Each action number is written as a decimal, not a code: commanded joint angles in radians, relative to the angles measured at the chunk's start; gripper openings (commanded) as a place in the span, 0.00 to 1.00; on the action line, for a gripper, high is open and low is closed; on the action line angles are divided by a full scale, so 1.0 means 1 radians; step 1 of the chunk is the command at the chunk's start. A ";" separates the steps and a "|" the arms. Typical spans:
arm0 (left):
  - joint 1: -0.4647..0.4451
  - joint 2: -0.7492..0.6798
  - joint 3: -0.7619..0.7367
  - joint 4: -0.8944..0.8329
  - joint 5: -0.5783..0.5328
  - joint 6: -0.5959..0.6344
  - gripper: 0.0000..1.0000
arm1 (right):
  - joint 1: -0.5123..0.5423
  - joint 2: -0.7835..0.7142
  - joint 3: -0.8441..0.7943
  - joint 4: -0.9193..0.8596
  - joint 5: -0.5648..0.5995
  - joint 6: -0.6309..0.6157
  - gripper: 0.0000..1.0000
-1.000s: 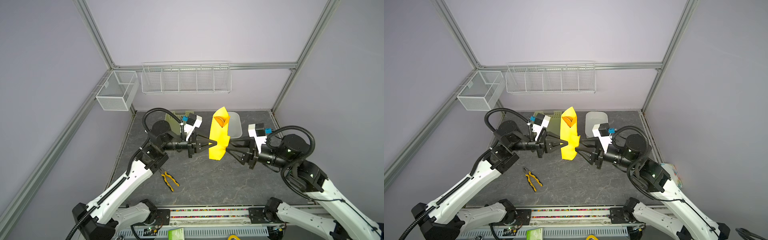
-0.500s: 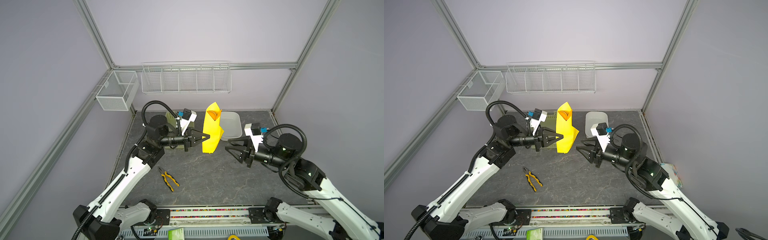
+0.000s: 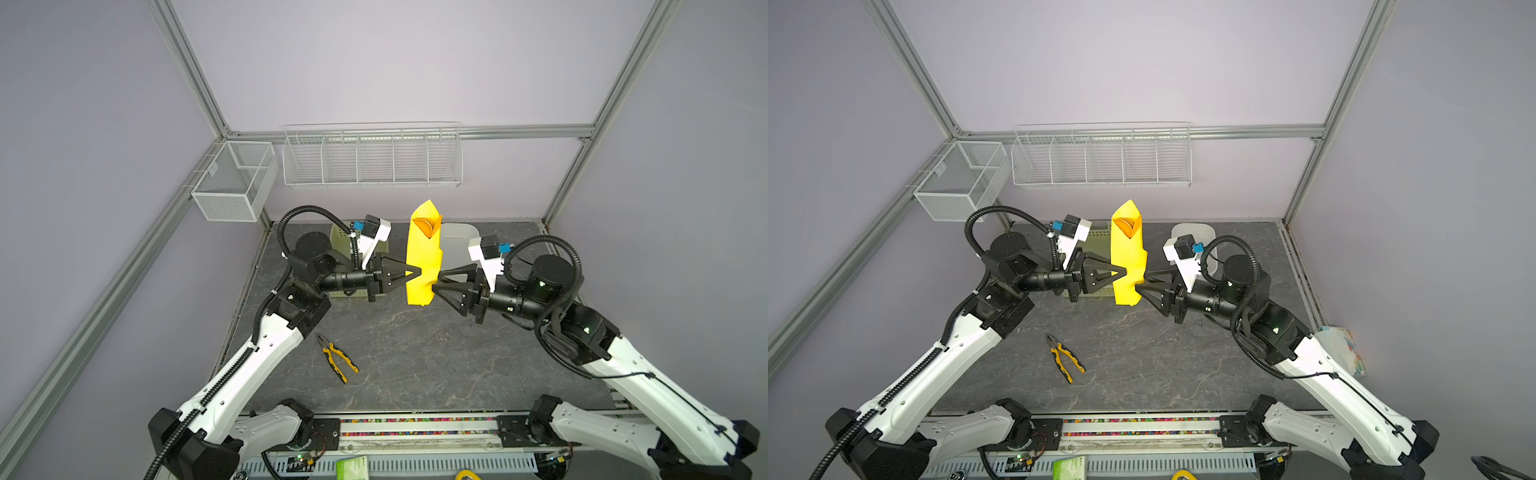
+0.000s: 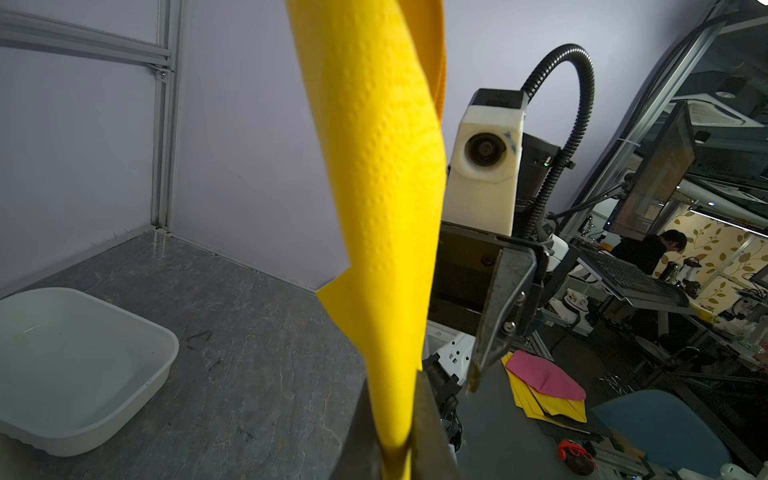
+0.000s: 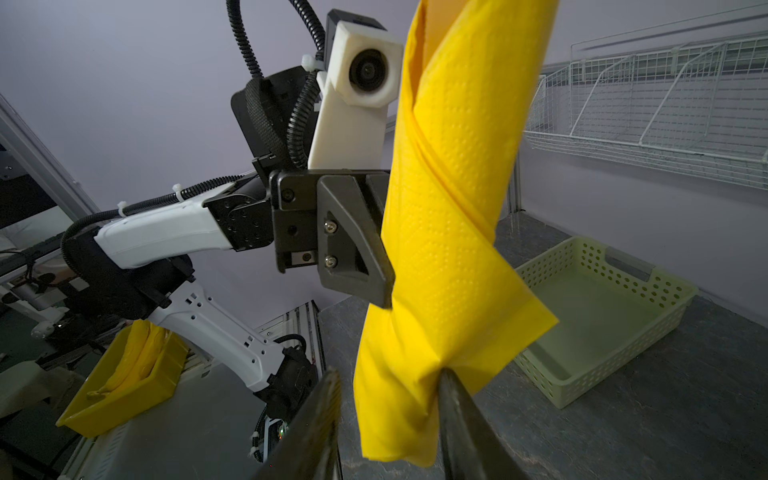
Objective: Place the utensils on the paper napkin and roll it up
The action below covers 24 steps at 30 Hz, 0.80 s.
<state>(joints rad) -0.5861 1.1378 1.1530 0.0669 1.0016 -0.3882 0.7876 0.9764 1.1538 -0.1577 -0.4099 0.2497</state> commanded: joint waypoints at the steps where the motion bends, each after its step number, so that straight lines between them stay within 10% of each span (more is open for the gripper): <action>1: 0.003 -0.002 -0.016 0.056 0.032 -0.029 0.00 | -0.004 0.013 0.023 0.058 -0.026 0.008 0.42; 12: 0.003 -0.003 -0.019 0.074 0.037 -0.043 0.00 | -0.003 -0.006 0.027 0.020 0.076 -0.030 0.43; 24: 0.002 0.016 -0.016 0.133 0.066 -0.087 0.00 | -0.002 0.053 0.048 0.080 -0.109 -0.010 0.36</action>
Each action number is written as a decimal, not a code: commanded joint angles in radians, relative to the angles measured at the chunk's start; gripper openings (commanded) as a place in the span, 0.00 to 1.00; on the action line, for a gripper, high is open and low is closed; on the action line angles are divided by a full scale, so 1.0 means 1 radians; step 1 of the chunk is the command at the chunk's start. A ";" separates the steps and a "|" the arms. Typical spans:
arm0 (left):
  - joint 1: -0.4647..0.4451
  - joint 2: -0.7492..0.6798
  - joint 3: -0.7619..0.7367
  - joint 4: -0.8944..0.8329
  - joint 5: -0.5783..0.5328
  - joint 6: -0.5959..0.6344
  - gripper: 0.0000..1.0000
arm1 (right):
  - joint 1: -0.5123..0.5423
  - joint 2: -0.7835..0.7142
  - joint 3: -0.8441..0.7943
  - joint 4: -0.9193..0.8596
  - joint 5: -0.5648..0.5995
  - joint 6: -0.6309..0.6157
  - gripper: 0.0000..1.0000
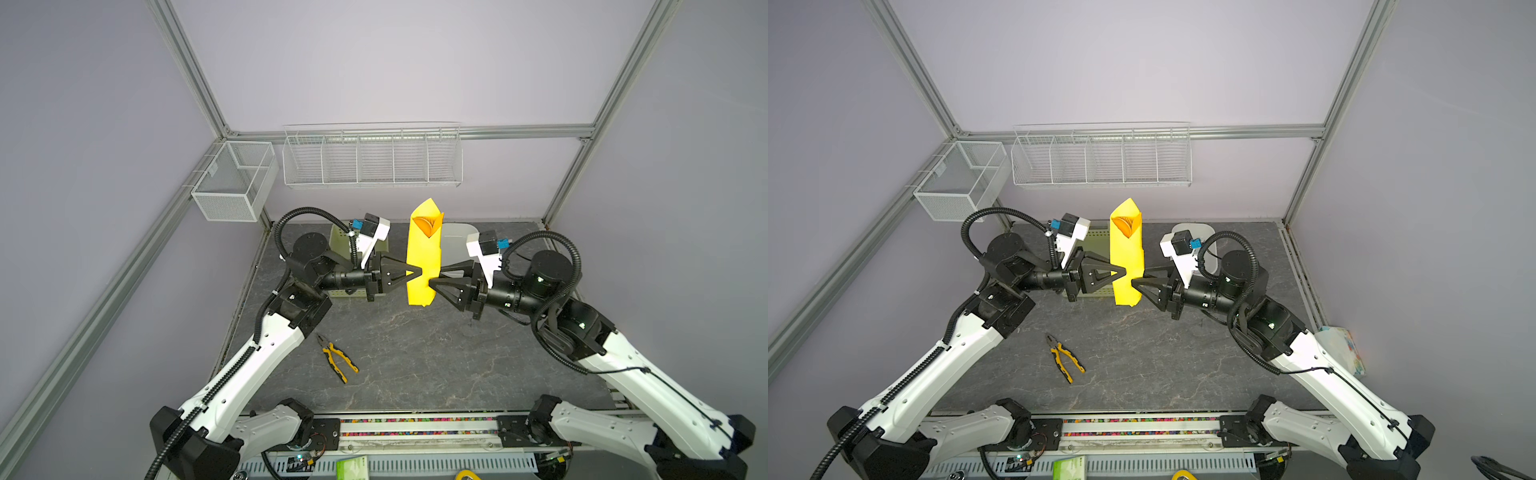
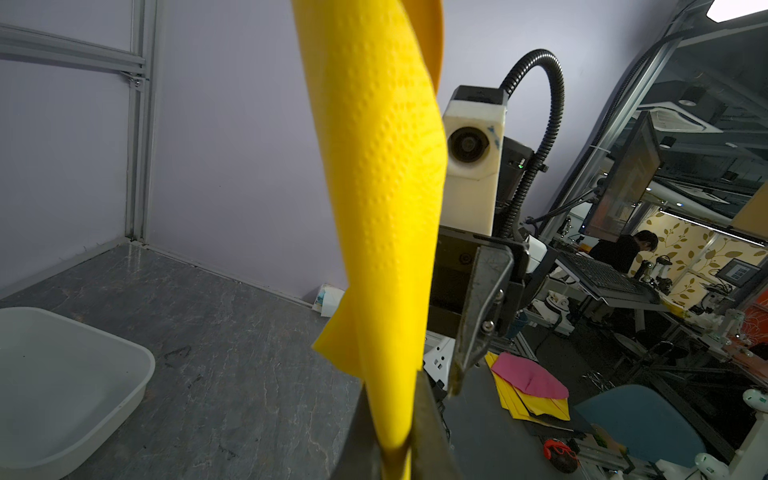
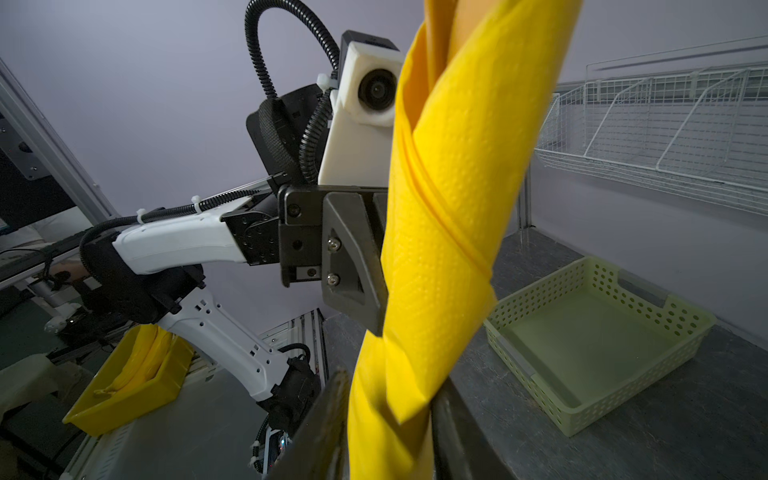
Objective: Place the utensils on the paper napkin and roll it up
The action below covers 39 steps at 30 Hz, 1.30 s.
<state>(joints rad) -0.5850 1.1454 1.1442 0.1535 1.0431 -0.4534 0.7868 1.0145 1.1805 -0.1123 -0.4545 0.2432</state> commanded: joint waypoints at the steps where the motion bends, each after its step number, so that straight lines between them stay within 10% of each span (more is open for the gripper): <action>1: 0.001 0.008 -0.008 0.047 0.023 -0.024 0.00 | 0.001 0.016 0.020 0.041 -0.077 -0.002 0.36; 11: -0.006 0.022 -0.011 0.093 0.054 -0.050 0.00 | 0.003 0.023 0.025 0.055 -0.090 -0.003 0.25; 19: -0.010 0.013 -0.024 0.147 0.076 -0.082 0.00 | 0.004 -0.026 0.002 0.043 0.020 -0.020 0.43; 39: -0.044 0.019 -0.012 0.149 0.049 -0.065 0.00 | 0.007 -0.005 0.012 0.083 -0.124 0.000 0.16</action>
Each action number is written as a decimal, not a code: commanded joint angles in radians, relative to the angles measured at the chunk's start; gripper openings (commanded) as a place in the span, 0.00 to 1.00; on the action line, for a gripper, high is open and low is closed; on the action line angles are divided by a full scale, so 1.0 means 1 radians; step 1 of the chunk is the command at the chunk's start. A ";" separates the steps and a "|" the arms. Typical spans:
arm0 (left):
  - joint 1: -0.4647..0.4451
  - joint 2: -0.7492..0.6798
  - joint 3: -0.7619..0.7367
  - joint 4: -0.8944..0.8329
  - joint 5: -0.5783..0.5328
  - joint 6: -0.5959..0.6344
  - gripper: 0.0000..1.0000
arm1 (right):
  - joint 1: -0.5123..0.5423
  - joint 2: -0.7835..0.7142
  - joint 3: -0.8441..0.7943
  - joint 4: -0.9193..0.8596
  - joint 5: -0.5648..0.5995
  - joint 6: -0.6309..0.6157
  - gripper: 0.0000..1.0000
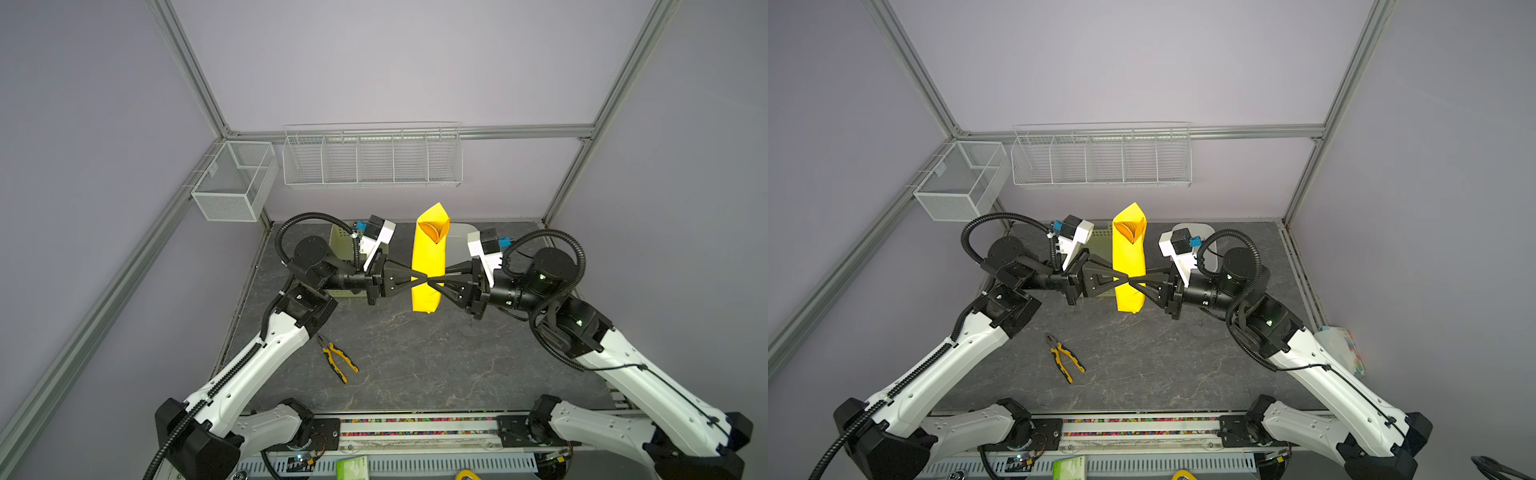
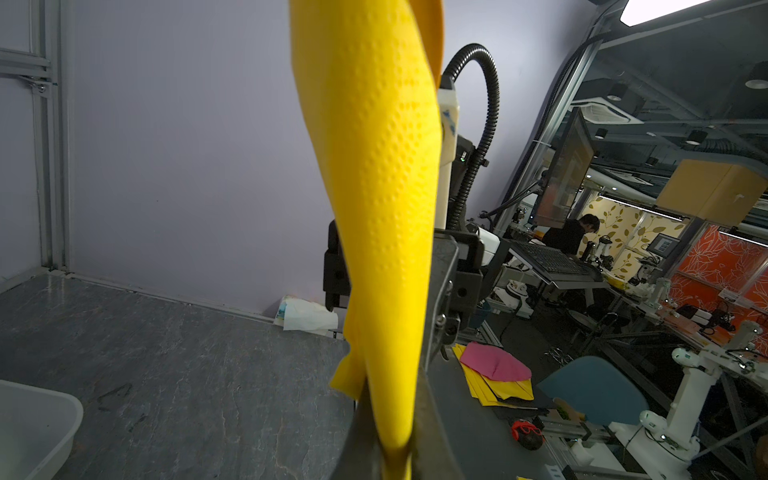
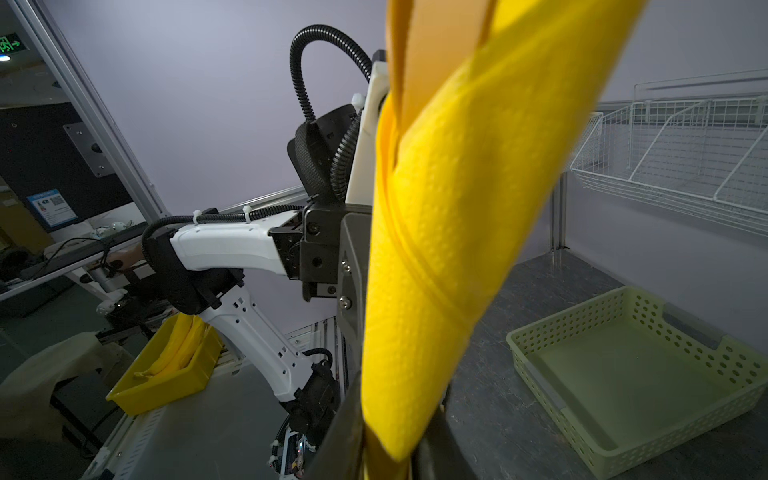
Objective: Place the utensils on the paper napkin and roll it up
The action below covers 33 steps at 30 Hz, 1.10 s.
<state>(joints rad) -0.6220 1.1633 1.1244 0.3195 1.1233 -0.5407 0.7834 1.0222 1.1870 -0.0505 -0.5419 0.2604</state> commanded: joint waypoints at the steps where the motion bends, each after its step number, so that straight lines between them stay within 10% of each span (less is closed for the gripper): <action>1: -0.007 -0.005 0.010 -0.033 -0.042 0.034 0.01 | 0.010 -0.017 0.003 0.017 -0.030 -0.021 0.14; 14: -0.012 -0.009 0.077 -0.118 -0.082 0.044 0.54 | 0.010 -0.042 -0.002 -0.017 -0.021 -0.050 0.07; 26: -0.074 0.043 0.126 -0.117 -0.020 0.040 0.61 | 0.010 -0.025 0.003 -0.014 -0.048 -0.041 0.07; 33: -0.076 0.031 0.120 -0.118 -0.009 0.043 0.46 | 0.011 -0.034 0.002 -0.035 -0.017 -0.050 0.07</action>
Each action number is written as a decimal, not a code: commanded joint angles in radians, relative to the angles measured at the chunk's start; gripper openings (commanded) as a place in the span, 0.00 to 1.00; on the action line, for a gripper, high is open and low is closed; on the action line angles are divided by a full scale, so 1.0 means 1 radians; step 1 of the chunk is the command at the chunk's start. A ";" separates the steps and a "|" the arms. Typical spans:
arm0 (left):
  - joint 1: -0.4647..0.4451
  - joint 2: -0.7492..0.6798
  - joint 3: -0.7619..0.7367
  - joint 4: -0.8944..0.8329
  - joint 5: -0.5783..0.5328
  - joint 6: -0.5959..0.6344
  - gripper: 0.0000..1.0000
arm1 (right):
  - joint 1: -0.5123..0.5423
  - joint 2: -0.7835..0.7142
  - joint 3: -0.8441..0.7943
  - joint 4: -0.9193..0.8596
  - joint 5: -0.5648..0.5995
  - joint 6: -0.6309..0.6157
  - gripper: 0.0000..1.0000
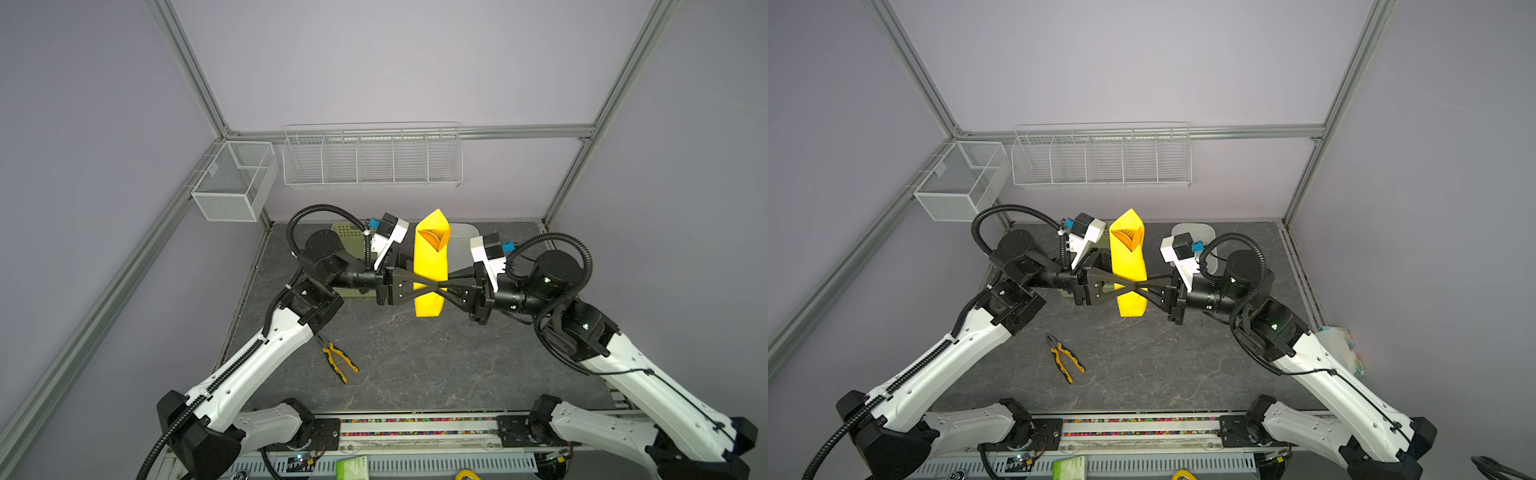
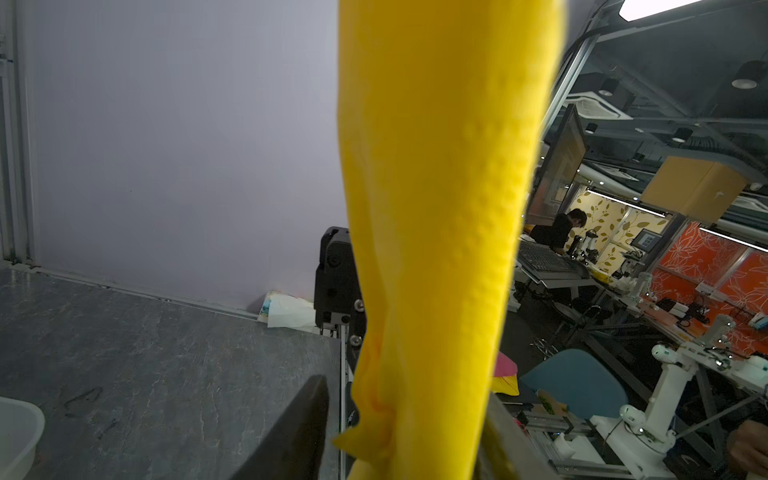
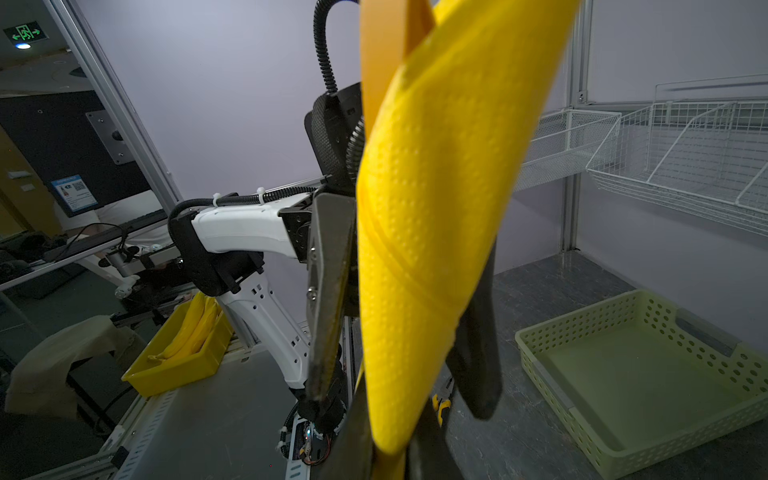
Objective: Place the utensils on the paper napkin and roll it up
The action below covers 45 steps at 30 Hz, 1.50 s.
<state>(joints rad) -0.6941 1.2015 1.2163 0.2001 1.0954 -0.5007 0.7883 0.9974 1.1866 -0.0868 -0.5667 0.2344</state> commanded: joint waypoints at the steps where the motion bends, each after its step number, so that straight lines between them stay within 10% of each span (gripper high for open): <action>1: -0.004 -0.011 0.025 0.001 0.018 0.004 0.43 | 0.006 -0.011 0.002 -0.004 0.012 -0.027 0.07; 25: -0.004 -0.045 0.025 -0.088 -0.026 0.082 0.00 | 0.005 -0.042 0.003 -0.037 0.046 -0.036 0.08; 32: -0.003 -0.048 0.051 -0.203 -0.080 0.172 0.00 | 0.006 -0.046 0.001 -0.066 0.068 -0.037 0.30; 45: 0.135 -0.018 0.083 -0.408 -0.118 0.257 0.00 | -0.005 -0.103 -0.006 -0.243 0.234 -0.081 0.36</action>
<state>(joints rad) -0.5995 1.1721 1.2655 -0.1223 0.9981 -0.2928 0.7925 0.9154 1.1854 -0.2653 -0.4114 0.1932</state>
